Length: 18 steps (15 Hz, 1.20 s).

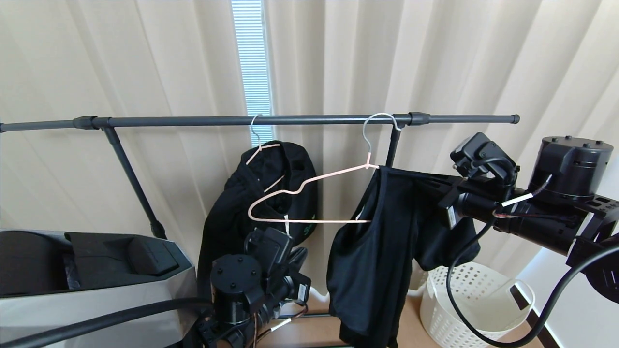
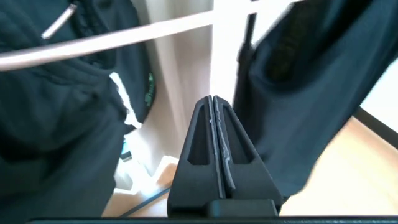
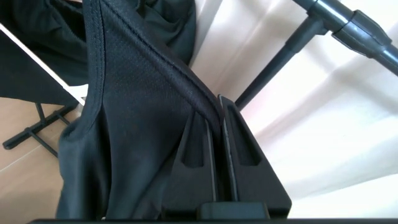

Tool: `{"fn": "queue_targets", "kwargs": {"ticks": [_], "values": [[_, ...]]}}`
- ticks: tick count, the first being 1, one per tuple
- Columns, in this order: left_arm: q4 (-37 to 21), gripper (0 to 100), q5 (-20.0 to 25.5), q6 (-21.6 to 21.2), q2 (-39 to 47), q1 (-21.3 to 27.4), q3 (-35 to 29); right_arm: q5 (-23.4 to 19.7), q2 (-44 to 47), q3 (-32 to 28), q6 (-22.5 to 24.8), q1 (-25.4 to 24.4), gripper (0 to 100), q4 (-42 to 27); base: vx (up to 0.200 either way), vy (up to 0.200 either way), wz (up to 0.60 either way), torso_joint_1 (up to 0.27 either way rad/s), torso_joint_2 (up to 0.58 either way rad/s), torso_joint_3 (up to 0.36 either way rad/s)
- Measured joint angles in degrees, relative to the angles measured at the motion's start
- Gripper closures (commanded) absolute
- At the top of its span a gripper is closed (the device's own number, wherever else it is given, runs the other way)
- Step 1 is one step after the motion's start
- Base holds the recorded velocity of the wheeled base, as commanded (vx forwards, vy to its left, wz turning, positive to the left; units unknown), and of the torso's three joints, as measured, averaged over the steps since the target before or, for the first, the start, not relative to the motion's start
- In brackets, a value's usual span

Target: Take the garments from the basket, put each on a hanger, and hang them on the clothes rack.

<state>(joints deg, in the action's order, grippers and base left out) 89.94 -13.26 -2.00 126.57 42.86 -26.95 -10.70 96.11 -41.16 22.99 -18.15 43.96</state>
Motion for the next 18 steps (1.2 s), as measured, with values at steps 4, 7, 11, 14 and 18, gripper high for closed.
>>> {"fn": "queue_targets", "kwargs": {"ticks": [4,7,11,14,18], "values": [[0.0,0,-0.4,-0.4,0.2,0.9,0.5,-0.1,0.0,0.2,0.0,-0.3,100,0.1,0.000,0.000,0.00,0.000,0.00,0.000],[0.0,0,-0.3,1.7,0.8,1.8,-0.2,-0.1,0.0,0.8,0.0,-1.2,100,0.1,0.000,0.000,0.00,0.000,0.00,0.000],[0.0,0,-0.3,8.4,2.2,1.9,-3.7,-0.3,-0.3,1.7,-0.1,-2.2,100,0.4,0.000,0.000,0.00,0.000,0.00,0.000],[-2.1,0,-0.3,12.5,2.6,1.8,-7.0,-0.4,-0.6,2.5,-0.1,-3.5,100,0.7,0.000,0.000,0.00,0.000,0.00,0.000],[-2.1,0,-0.6,12.4,3.9,2.0,-8.1,-0.4,-1.3,2.7,-0.1,-4.9,100,0.6,0.000,0.000,0.00,0.000,0.00,0.000]]}}
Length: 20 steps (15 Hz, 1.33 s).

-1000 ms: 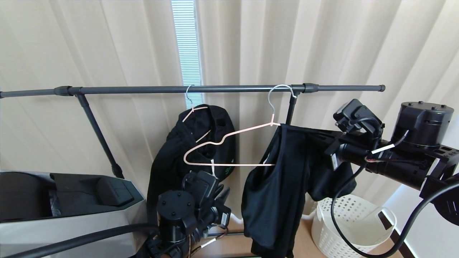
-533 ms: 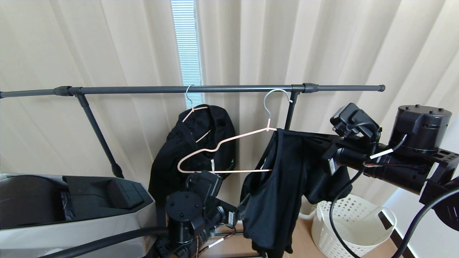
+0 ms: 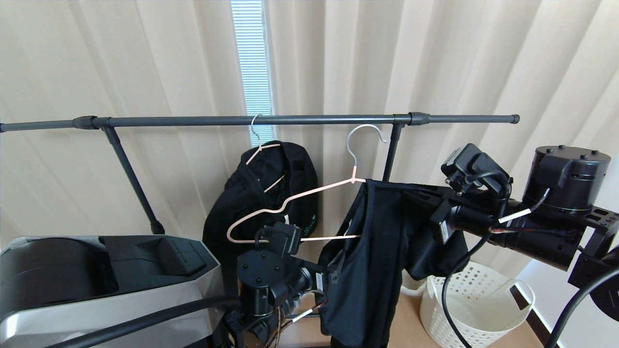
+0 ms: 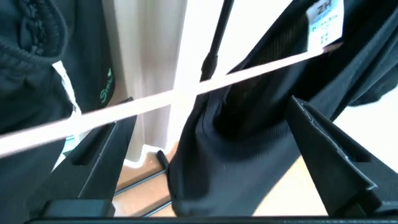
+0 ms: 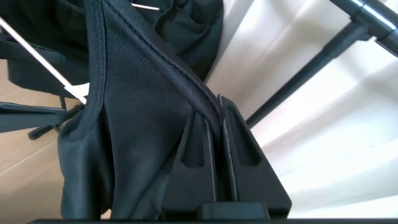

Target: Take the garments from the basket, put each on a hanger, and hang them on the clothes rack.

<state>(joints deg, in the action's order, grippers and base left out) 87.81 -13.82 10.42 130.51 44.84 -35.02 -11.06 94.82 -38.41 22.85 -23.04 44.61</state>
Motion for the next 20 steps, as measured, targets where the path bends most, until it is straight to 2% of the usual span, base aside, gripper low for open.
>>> {"fn": "queue_targets", "kwargs": {"ticks": [9,10,16,20], "values": [[0.2,0,-2.8,-4.2,5.0,1.2,-1.4,0.1,-2.5,0.0,-1.1,-1.8,100,-0.5,0.000,0.000,0.00,0.000,0.00,0.000],[0.2,100,-3.2,-4.4,5.5,1.3,-1.4,0.1,-2.8,0.0,-1.2,-1.9,100,-0.5,0.000,0.000,0.00,0.000,0.00,0.000],[0.3,100,-3.7,-4.6,7.2,1.2,-1.6,0.1,-3.8,-0.3,-1.6,-1.6,100,-0.5,0.000,0.000,0.00,0.000,0.00,0.000],[0.3,100,-3.8,-4.6,5.8,0.3,-1.2,0.0,-3.6,-0.8,-2.0,0.2,100,-0.5,0.000,0.000,0.00,0.000,0.00,0.000]]}}
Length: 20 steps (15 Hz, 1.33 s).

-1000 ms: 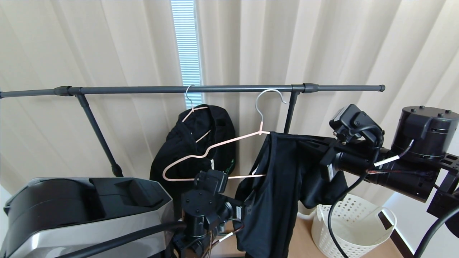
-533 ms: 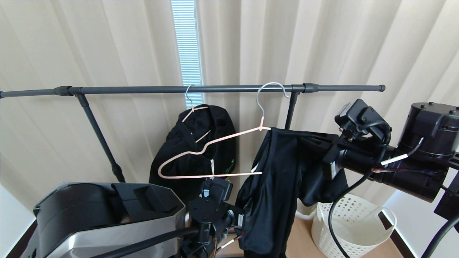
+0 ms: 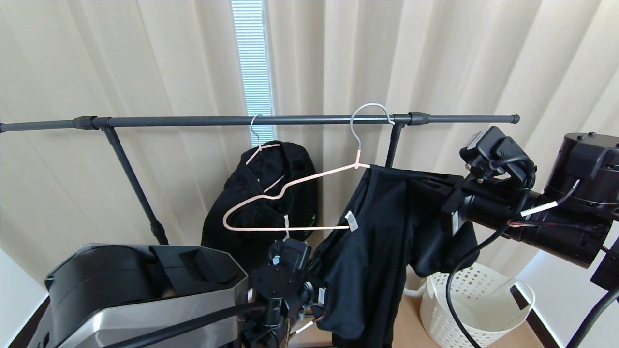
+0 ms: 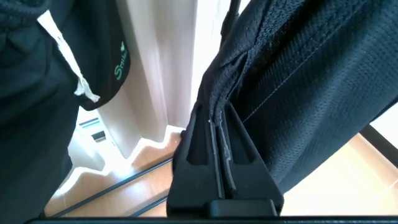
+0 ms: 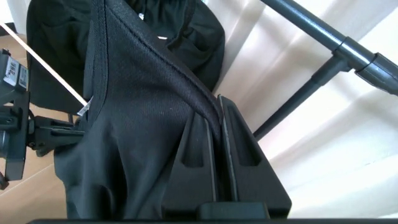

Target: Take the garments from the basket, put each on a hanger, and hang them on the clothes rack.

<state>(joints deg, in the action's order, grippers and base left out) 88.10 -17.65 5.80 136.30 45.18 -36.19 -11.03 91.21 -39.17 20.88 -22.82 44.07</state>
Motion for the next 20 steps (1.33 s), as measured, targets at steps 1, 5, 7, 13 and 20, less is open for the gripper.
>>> {"fn": "queue_targets", "kwargs": {"ticks": [1,5,7,13,20], "values": [[0.1,100,0.0,-0.3,-1.0,-0.6,0.2,0.0,0.2,-0.3,0.0,0.9,100,0.0,0.000,0.000,0.00,0.000,0.00,0.000],[0.1,100,0.1,-1.3,-5.1,-2.8,1.3,0.0,1.5,-1.4,0.0,3.5,100,0.1,0.000,0.000,0.00,0.000,0.00,0.000],[0.1,100,0.2,-1.5,-6.5,-3.2,1.9,0.0,2.0,-1.7,0.0,4.3,100,0.1,0.000,0.000,0.00,0.000,0.00,0.000],[0.1,100,0.5,-3.3,-9.4,-6.9,1.9,0.1,2.3,-2.0,0.1,6.0,100,0.2,0.000,0.000,0.00,0.000,0.00,0.000],[0.0,100,1.3,-3.5,-10.6,-11.0,0.8,0.5,2.3,-1.6,3.2,8.1,100,0.4,0.000,0.000,0.00,0.000,0.00,0.000]]}}
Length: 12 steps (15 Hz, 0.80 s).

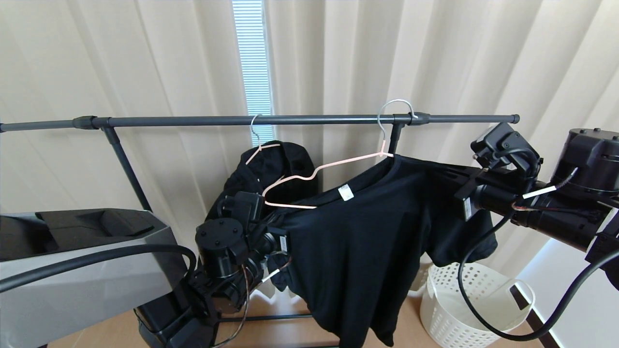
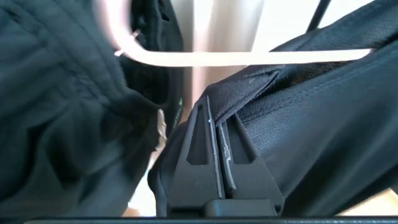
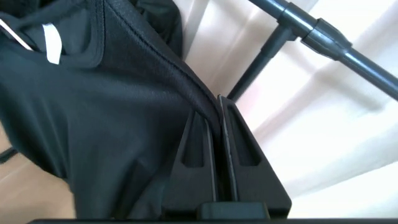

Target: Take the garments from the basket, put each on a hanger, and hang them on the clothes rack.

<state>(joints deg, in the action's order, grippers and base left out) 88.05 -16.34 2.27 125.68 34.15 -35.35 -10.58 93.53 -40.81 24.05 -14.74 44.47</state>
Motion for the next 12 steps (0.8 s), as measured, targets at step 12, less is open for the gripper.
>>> {"fn": "queue_targets", "kwargs": {"ticks": [12], "values": [[0.0,100,0.2,-1.0,-1.9,-3.1,-0.7,0.0,-0.6,1.6,7.7,4.2,100,0.4,0.000,0.000,0.00,0.000,0.00,0.000]]}}
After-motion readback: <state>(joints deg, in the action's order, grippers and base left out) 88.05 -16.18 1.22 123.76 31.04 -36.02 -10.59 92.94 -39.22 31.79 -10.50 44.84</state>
